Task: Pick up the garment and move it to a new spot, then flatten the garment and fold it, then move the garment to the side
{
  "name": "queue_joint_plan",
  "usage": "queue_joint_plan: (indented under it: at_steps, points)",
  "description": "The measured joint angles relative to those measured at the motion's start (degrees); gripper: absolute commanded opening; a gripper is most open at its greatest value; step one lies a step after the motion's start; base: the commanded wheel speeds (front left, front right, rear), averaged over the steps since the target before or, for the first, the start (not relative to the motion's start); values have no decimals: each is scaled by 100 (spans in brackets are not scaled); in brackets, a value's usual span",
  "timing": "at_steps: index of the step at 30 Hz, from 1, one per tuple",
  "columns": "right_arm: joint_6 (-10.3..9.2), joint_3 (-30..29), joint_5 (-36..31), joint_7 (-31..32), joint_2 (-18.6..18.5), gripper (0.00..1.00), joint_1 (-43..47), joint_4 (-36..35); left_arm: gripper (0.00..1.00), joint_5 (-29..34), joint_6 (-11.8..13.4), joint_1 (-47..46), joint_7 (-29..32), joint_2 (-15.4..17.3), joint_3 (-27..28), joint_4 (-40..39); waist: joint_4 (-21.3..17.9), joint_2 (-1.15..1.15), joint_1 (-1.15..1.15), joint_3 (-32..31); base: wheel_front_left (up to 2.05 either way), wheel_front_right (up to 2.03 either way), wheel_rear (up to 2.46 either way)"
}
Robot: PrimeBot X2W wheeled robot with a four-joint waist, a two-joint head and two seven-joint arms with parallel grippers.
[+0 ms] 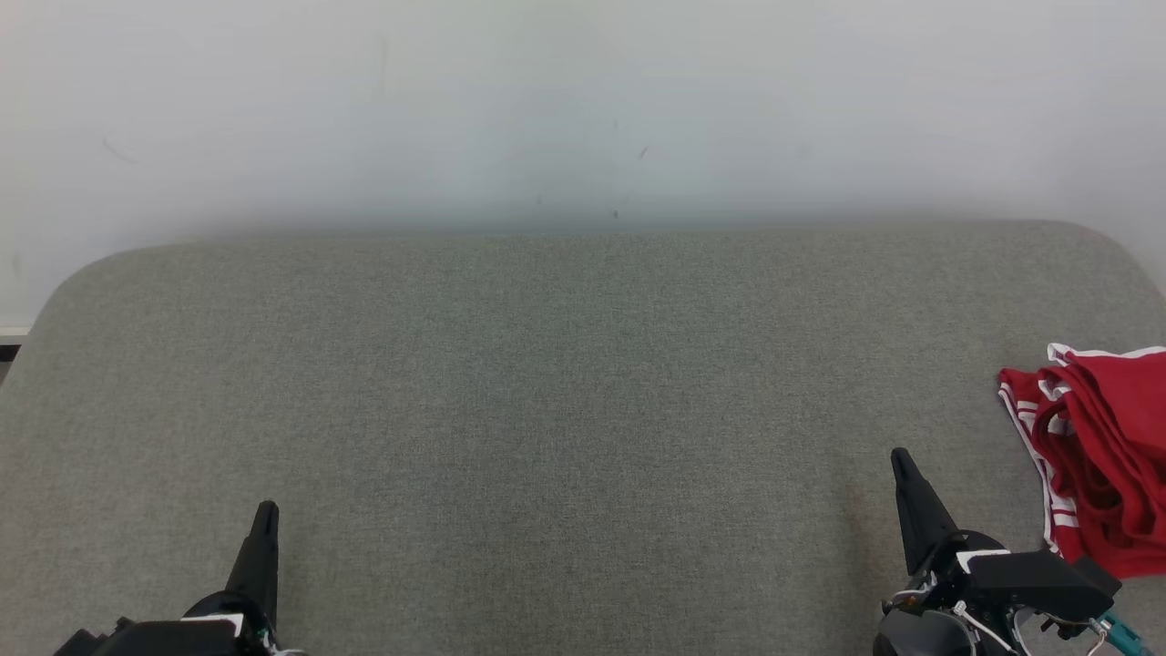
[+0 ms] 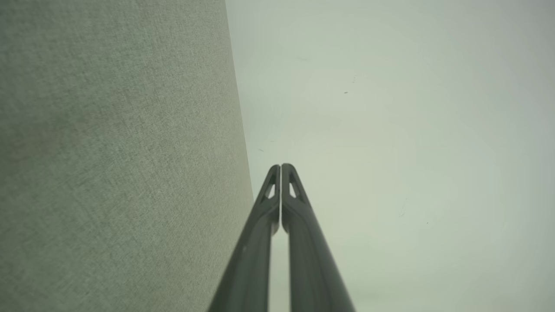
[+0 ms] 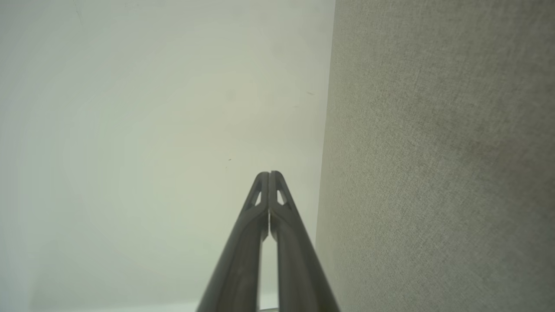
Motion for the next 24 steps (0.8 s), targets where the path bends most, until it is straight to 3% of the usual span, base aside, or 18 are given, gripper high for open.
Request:
queue_joint_plan:
  at_steps: [24]
  points:
    - [0, 0, 0, 0, 0, 0, 0, 0, 0, 0, 0, -1, 0, 0, 0, 0, 0, 0, 0, 0, 0, 0, 0]
